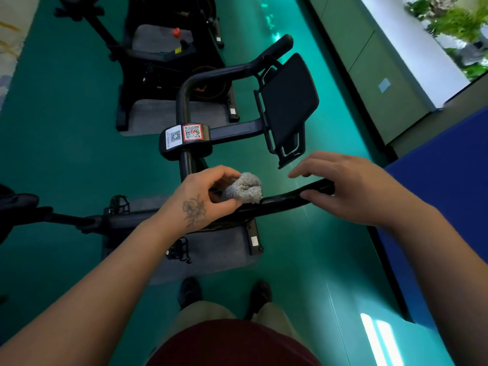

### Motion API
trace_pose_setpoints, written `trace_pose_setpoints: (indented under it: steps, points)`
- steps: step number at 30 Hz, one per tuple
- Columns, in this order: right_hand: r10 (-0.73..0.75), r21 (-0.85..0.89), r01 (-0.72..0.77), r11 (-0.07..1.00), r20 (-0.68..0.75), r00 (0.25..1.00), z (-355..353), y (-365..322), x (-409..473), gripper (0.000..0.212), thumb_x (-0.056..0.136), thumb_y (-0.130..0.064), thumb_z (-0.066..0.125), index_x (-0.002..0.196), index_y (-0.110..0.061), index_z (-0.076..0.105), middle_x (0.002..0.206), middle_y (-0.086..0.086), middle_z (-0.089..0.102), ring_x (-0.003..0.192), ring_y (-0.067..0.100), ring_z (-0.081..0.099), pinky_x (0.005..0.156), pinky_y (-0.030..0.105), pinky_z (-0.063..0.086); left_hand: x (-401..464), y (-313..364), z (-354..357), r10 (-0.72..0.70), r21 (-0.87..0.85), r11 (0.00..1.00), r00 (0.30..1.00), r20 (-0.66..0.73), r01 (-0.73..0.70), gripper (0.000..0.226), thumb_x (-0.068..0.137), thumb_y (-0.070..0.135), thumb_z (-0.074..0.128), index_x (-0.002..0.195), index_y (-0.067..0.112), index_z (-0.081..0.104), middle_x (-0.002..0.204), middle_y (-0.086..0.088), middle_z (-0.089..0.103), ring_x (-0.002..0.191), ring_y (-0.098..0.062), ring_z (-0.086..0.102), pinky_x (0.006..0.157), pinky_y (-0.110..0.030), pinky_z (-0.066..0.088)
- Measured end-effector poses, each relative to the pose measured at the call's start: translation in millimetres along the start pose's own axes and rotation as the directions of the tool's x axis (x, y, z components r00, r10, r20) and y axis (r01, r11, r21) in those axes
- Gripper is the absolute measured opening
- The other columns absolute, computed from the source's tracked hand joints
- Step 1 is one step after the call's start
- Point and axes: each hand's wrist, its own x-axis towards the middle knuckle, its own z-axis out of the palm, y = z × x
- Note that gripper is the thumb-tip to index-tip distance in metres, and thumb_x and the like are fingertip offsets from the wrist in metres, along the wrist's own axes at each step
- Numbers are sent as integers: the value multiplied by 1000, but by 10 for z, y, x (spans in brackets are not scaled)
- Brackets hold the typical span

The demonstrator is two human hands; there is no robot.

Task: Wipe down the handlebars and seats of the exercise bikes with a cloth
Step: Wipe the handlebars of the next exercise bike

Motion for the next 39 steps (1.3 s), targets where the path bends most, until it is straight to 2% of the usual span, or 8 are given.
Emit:
trace_pose_setpoints:
  steps: [6, 10, 15, 19, 26, 30, 35, 39]
  points:
    - [104, 67, -101, 993, -54, 993, -18, 207, -213, 35, 91, -39, 76, 124, -37, 66, 112, -19, 64, 101, 7, 67, 85, 42, 58, 123, 80, 163, -31, 4, 1000, 999, -16, 31, 35, 88, 31, 86, 120, 33, 72, 109, 17, 74, 99, -4, 72, 91, -36, 62]
    - [136, 132, -127, 983, -58, 989, 89, 240, -248, 35, 91, -38, 78, 123, -38, 66, 111, -21, 64, 101, 5, 66, 86, 42, 57, 205, 173, 299, -91, -4, 996, 996, -19, 91, 31, 88, 33, 86, 115, 37, 72, 100, 20, 75, 90, 3, 72, 83, -25, 58]
    - [157, 153, -144, 978, -74, 985, 120, 293, -299, 35, 91, -39, 78, 123, -41, 66, 110, -22, 64, 102, 4, 65, 87, 40, 56, 218, 160, 212, -115, 5, 993, 993, -2, 115, 29, 84, 33, 89, 109, 36, 74, 98, 13, 77, 89, -4, 74, 86, -39, 63]
    - [175, 179, -157, 971, -88, 981, 94, 351, -355, 35, 90, -40, 78, 124, -40, 67, 109, -23, 65, 102, 5, 64, 87, 36, 55, 159, 124, 102, -124, -6, 992, 992, 21, 124, 27, 82, 32, 90, 105, 33, 75, 97, 11, 77, 88, -8, 73, 86, -38, 62]
    - [177, 221, -153, 963, -96, 979, 129, 378, -368, 33, 90, -41, 77, 122, -37, 68, 108, -20, 66, 100, 8, 65, 88, 39, 55, 267, 185, 327, -85, -41, 996, 996, -2, 85, 29, 84, 29, 90, 109, 33, 76, 99, 15, 78, 90, -6, 74, 88, -39, 63]
    - [162, 230, -137, 964, -95, 982, 151, 403, -359, 32, 91, -41, 77, 121, -36, 68, 108, -19, 66, 100, 9, 65, 87, 40, 55, 322, 240, 471, -54, -40, 998, 998, -32, 53, 31, 84, 31, 89, 111, 33, 75, 101, 16, 77, 92, -3, 73, 90, -34, 61]
    - [153, 245, -124, 962, -104, 983, 139, 432, -370, 33, 90, -40, 77, 121, -35, 69, 107, -19, 66, 100, 8, 65, 89, 30, 53, 246, 175, 381, -56, -58, 997, 998, -23, 55, 32, 84, 29, 90, 113, 32, 76, 103, 13, 78, 94, -9, 74, 91, -40, 62]
    - [151, 257, -120, 959, -106, 983, 143, 439, -371, 33, 90, -39, 78, 121, -34, 69, 106, -19, 67, 101, 8, 65, 89, 29, 52, 187, 148, 302, -76, -52, 996, 997, -24, 75, 32, 84, 28, 90, 114, 32, 77, 102, 14, 79, 95, -8, 75, 92, -40, 61]
